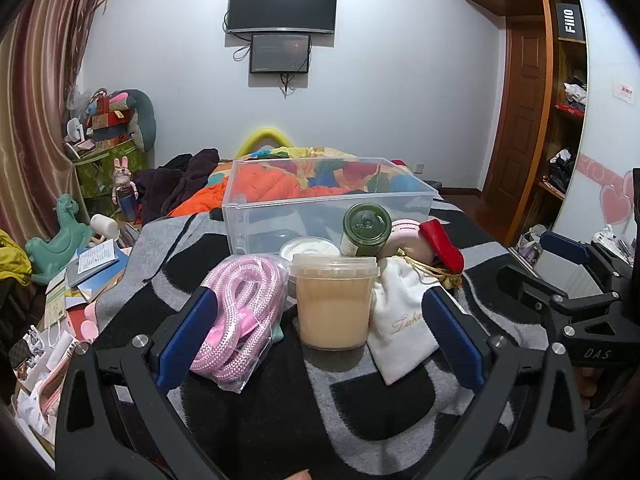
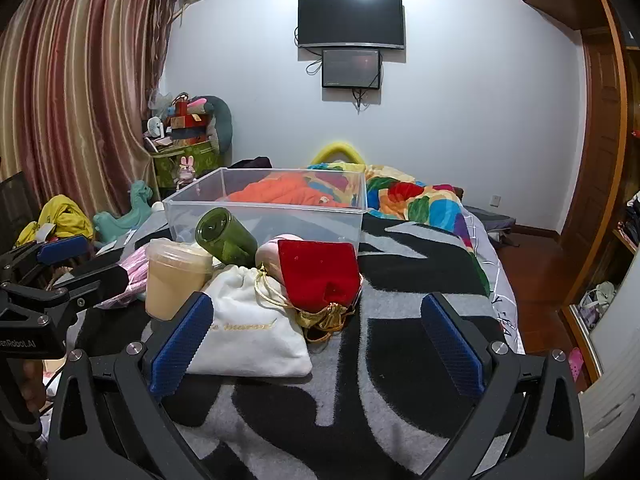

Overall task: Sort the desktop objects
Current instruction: 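Move left gripper toward pink rope bag while right gripper approaches red velvet pouch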

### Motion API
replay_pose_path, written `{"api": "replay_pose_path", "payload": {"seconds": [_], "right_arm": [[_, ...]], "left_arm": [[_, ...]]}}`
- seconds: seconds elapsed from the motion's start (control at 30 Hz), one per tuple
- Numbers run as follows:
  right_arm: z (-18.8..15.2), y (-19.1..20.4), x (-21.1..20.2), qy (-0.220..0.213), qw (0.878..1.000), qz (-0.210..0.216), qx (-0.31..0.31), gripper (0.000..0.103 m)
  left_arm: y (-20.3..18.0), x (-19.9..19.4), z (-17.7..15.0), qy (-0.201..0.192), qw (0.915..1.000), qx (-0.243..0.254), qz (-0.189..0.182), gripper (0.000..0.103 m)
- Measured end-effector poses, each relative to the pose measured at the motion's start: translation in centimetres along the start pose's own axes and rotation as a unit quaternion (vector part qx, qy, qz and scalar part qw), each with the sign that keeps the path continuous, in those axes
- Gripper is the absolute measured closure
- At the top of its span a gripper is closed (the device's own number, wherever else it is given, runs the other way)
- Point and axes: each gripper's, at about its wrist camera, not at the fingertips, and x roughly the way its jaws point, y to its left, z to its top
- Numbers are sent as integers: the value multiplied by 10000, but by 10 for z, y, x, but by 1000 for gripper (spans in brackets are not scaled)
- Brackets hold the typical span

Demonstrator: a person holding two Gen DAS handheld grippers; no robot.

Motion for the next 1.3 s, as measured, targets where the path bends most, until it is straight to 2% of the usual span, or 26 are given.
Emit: {"api": "replay_pose_path", "payload": {"seconds": [0.7,0.9,0.97,1.17,1.3], "right_arm": [[0,1,1,73,9999,73,17,0],[-2,-1,0,54,9999,91,9,0],[-3,-3,1,58,9999,87,38,0],[-4,-12,6,111,9997,77,220,0],[-5,-18,12,235,9990,152,359,0]], "left_arm": [[0,-1,0,-5,10000,-13,32,0],[5,-4,-2,-206,9997,-28,100,0],[8,-3,-5,-257,9996,-94,78,0],[29,10,-13,-12,9985,-501,-209,0],[51,16,-17,149,9968,-769,-173,0]]}}
